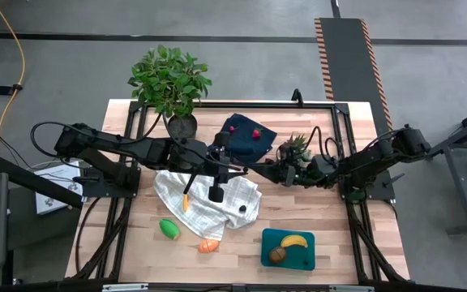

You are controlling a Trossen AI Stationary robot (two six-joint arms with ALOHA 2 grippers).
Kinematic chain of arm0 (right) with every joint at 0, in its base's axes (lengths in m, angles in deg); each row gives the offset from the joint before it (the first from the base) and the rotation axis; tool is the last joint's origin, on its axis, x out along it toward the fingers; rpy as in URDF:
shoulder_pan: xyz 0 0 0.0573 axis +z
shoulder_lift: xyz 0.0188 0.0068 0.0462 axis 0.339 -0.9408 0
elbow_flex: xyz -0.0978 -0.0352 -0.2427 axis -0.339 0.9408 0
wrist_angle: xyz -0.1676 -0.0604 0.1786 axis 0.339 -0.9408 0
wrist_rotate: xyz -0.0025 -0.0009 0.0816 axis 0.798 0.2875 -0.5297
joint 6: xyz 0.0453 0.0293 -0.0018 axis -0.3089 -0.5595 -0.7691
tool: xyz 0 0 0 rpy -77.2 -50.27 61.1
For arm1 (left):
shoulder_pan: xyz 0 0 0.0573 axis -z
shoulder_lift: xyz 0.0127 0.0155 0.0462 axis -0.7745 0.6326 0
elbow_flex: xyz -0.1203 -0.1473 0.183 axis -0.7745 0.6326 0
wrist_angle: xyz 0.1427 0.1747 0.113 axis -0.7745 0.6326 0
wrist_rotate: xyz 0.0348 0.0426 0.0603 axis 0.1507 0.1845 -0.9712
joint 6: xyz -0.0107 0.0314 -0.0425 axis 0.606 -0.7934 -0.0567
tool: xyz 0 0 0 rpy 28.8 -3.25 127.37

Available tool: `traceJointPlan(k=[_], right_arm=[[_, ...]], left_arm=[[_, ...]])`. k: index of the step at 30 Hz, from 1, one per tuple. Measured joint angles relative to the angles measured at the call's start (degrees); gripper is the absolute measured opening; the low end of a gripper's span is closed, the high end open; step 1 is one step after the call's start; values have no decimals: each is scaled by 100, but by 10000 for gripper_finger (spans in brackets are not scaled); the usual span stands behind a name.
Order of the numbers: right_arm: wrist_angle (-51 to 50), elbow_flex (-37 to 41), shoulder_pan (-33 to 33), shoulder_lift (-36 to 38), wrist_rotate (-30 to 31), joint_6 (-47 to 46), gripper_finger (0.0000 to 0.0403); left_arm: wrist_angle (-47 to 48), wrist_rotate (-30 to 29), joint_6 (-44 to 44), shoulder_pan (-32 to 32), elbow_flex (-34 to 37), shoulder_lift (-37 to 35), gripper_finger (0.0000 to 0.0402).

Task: Pick and placing Produce into tupperware
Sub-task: Put the blueberry into the bin

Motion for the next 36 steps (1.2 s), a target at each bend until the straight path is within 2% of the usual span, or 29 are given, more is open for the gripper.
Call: traceJointPlan(k=[11,24,36], right_arm=[[-317,-150,-52,0,-414,-44,146],[-424,-153,-87,-7,-410,-133,145],[-461,-153,-87,-7,-408,-129,102]], left_arm=[[-13,45,0,2,0,0,72],[-15,67,0,0,0,0,72],[-11,85,0,2,0,0,72]])
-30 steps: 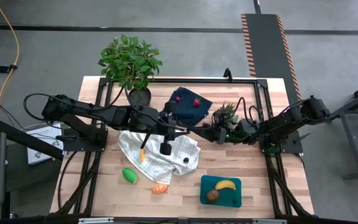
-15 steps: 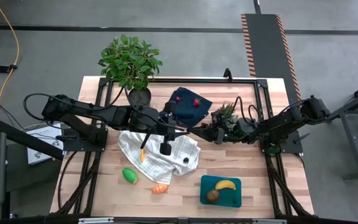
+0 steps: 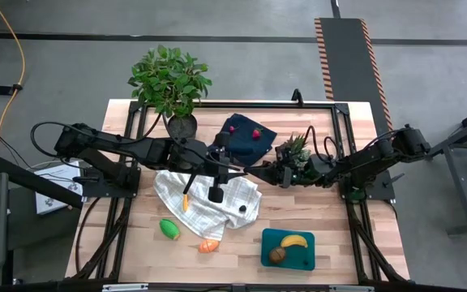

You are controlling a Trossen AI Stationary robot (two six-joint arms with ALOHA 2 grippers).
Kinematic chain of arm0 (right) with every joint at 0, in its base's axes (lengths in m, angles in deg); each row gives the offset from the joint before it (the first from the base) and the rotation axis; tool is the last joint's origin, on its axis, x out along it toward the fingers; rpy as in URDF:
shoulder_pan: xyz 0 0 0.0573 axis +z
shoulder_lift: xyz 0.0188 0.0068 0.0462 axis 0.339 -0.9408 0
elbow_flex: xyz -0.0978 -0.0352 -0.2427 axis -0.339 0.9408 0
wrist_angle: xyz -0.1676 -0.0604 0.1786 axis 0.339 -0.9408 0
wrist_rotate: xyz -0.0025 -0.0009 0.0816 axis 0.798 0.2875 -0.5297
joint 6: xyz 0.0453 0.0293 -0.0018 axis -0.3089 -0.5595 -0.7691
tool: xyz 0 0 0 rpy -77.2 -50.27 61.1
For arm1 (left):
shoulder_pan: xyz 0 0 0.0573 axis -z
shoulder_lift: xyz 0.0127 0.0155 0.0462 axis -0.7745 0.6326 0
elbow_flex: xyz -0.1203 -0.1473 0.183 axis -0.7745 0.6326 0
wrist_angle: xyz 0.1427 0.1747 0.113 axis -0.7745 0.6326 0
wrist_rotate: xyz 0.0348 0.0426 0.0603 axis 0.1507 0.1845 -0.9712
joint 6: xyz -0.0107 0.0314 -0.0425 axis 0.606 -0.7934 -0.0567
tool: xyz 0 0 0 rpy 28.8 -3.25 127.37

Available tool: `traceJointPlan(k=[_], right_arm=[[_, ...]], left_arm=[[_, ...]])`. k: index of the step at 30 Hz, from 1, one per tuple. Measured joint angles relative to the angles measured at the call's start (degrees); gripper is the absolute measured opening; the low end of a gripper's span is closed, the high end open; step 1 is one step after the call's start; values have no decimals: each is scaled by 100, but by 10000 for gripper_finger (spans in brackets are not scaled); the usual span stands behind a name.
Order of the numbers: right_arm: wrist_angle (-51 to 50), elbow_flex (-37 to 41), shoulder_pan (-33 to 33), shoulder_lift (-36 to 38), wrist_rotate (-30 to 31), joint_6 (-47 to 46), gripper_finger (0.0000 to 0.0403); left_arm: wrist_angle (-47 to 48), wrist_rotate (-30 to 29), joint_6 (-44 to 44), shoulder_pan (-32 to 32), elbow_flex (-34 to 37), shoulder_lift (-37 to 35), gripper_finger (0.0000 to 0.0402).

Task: Pick and placing Produce into tupperware
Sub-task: Put the blueberry into the bin

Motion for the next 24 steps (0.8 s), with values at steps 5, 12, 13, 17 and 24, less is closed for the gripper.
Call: traceJointPlan(k=[5,12,13,17,24], right_arm=[[-4,0,0,0,0,-2,101],[-35,0,0,0,0,-19,98],[-35,0,0,0,-2,-20,95],[-36,0,0,0,-21,-20,82],[-50,0,0,0,-28,-20,73]], left_arm=[[-1,0,0,0,0,0,72],[12,0,0,-1,0,0,72],[15,0,0,-2,0,0,72],[47,0,0,-2,0,0,72],[116,0,0,0,0,0,72]])
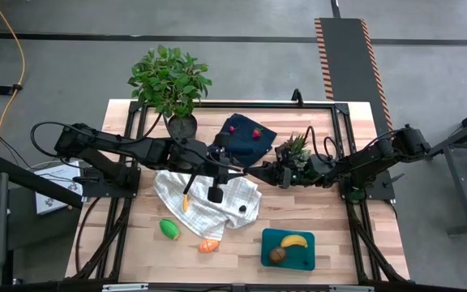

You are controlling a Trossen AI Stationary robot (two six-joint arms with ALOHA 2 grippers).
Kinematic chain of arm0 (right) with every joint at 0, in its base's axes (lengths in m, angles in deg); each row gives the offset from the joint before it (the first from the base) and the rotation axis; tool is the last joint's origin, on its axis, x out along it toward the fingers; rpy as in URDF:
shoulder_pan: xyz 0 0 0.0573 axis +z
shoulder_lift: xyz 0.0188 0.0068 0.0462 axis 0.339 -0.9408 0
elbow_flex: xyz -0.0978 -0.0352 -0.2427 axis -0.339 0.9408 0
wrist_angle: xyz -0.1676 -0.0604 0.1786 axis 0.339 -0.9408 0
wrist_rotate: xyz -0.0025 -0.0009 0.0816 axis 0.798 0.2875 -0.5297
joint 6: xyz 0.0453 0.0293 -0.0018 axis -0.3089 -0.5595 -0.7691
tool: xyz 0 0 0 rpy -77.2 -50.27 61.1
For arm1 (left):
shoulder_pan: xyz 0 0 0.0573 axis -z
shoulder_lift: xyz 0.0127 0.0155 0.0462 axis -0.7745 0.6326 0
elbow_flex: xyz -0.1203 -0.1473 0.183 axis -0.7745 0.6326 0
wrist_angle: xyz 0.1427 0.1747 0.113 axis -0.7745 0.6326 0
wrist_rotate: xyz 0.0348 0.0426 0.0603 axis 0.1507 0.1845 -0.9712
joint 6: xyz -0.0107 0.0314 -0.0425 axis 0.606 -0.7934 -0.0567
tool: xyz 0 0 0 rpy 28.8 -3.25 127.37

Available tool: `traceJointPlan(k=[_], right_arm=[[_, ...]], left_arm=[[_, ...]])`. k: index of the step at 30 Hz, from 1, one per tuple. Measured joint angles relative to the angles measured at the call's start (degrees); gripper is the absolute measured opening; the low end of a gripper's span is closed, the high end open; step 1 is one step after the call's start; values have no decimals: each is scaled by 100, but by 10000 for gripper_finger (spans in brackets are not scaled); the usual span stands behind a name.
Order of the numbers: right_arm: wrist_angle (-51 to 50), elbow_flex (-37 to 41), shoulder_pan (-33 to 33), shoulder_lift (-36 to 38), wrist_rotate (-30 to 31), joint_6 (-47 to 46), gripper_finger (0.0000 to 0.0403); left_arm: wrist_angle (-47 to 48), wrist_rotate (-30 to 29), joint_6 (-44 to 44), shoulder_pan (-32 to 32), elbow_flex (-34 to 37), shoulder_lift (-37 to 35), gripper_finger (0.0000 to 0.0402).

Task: Pick and placing Produce into tupperware
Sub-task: Put the blueberry into the bin

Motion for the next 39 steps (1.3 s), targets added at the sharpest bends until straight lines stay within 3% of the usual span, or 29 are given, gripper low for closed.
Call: traceJointPlan(k=[39], right_arm=[[36,0,-4,2,-44,20,73]], left_arm=[[-88,109,-109,-2,0,0,72]])
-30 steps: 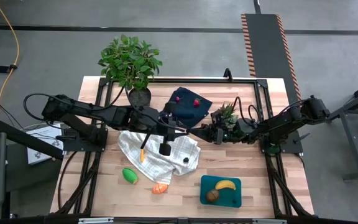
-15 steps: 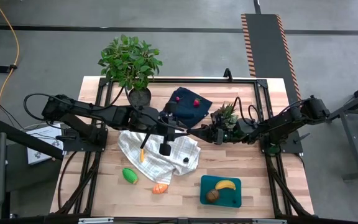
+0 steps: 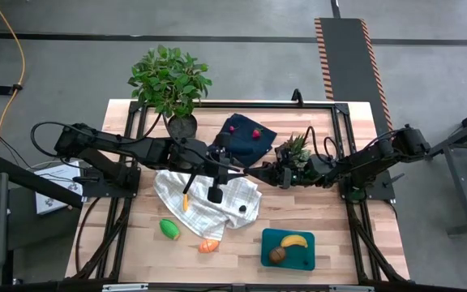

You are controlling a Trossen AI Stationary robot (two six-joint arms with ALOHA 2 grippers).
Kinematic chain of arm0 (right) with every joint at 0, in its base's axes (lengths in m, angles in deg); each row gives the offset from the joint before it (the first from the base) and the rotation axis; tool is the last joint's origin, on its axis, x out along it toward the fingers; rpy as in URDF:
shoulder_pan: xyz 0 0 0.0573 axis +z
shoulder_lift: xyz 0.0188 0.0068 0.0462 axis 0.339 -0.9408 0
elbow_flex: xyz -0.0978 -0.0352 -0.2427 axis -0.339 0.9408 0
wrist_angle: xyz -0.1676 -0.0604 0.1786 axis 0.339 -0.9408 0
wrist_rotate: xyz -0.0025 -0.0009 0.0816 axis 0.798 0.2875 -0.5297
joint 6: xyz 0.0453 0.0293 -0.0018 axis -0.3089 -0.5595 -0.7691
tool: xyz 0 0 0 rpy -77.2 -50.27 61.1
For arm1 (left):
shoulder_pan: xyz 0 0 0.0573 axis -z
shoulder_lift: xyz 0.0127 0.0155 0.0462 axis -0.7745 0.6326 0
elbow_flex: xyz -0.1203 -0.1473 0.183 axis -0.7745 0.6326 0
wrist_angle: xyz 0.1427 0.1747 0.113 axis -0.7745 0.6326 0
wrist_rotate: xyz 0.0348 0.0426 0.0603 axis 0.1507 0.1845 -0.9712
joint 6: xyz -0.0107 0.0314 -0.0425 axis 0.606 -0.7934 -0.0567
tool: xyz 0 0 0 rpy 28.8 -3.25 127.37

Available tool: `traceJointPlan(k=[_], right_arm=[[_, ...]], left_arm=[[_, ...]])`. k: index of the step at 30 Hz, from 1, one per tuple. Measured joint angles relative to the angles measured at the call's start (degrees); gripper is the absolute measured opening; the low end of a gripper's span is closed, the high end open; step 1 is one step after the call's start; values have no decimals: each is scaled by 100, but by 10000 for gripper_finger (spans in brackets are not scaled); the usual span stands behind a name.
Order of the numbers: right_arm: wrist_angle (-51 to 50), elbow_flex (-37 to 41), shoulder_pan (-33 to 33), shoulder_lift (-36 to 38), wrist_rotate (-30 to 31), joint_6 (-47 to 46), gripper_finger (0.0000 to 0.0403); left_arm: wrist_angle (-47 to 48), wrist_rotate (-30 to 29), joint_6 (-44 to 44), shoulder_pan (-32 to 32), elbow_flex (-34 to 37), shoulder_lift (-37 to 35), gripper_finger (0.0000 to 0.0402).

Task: Pick and placing Produce into tupperware
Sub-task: Put the blueberry into the bin

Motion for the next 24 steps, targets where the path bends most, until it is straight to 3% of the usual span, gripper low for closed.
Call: traceJointPlan(k=[24], right_arm=[[-280,-151,-101,0,-190,85,73]], left_arm=[[75,-70,0,2,2,-9,72]])
